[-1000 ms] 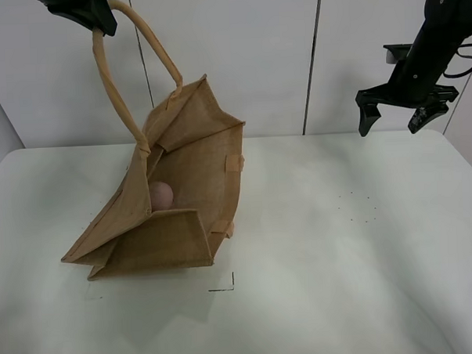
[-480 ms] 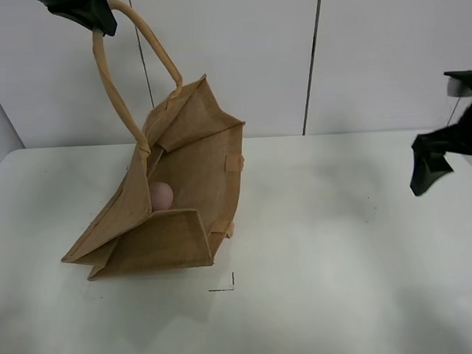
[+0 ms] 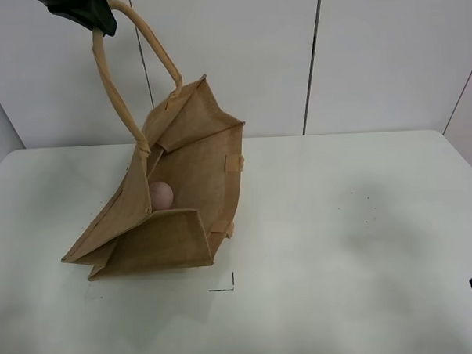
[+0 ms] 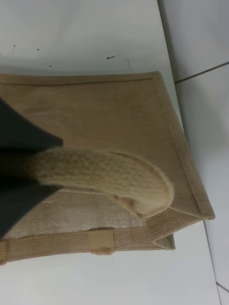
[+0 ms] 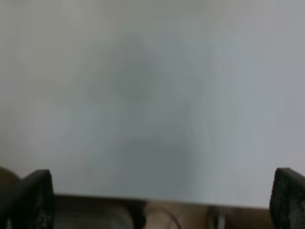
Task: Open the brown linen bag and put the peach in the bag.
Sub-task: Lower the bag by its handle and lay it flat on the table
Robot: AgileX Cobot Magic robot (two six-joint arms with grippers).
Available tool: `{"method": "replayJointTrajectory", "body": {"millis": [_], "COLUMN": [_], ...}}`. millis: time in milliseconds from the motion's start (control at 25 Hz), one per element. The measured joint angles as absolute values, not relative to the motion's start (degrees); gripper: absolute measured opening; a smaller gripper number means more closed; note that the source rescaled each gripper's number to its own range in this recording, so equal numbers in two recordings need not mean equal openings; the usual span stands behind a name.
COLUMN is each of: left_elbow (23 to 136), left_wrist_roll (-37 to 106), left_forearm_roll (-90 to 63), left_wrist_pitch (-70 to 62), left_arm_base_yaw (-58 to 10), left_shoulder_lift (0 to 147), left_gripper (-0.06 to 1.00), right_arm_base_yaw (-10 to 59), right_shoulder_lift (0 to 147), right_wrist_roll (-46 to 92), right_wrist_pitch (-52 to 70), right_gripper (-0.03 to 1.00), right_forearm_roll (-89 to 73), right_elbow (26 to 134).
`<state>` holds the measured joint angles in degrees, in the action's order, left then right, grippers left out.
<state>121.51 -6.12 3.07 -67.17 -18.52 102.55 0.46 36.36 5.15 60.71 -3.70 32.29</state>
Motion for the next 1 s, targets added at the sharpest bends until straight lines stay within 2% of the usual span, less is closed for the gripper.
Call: {"method": "replayJointTrajectory", "body": {"millis": [120, 560, 1000], "left_elbow": [121.51, 121.51, 117.17], "left_wrist_roll": [-6.12, -6.12, -6.12], "left_forearm_roll": [3.07, 3.07, -2.73], "left_wrist_pitch": [-67.17, -67.17, -67.17], "left_arm_base_yaw": [-18.52, -18.52, -18.58], "left_shoulder_lift": [102.55, 102.55, 105.46], "left_gripper": [0.00, 0.00, 0.00], "right_arm_base_yaw": [0.46, 0.46, 0.58], "right_shoulder_lift": [26.32, 1.48, -0.12], "right_wrist_roll": [5.15, 5.15, 4.97], "right_wrist_pitch": [59.96, 58.97, 58.97], "right_gripper": [1.00, 1.00, 1.00], "right_forearm_roll": [-3.51, -2.67, -2.29], "right_elbow": [28.72, 28.30, 28.30]}}
